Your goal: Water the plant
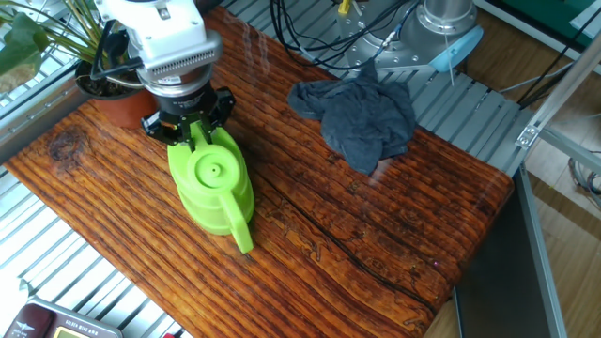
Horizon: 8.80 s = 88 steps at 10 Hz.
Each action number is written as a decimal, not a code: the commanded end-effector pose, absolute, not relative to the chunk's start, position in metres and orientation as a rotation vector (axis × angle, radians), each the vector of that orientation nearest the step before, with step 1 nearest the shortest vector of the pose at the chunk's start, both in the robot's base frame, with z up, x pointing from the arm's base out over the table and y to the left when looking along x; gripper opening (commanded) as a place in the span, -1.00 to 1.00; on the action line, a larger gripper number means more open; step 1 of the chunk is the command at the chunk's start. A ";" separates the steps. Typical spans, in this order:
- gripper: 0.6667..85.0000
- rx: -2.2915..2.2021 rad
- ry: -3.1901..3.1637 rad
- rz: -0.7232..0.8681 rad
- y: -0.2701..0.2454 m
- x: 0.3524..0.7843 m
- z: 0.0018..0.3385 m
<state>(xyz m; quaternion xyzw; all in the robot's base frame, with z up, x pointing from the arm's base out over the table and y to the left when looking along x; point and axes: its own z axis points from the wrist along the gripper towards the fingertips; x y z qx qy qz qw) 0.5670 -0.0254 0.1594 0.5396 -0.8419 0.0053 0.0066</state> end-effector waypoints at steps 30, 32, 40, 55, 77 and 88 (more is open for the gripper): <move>-0.99 1.761 -2.611 0.049 0.035 0.595 0.205; -0.99 1.759 -2.639 0.006 0.045 0.595 0.206; -0.99 1.916 -2.560 0.070 0.060 0.603 0.210; -0.99 2.103 -2.387 0.051 0.049 0.587 0.206; -0.99 2.103 -2.516 -0.137 0.029 0.573 0.229; -0.99 2.110 -2.587 -0.245 0.024 0.571 0.246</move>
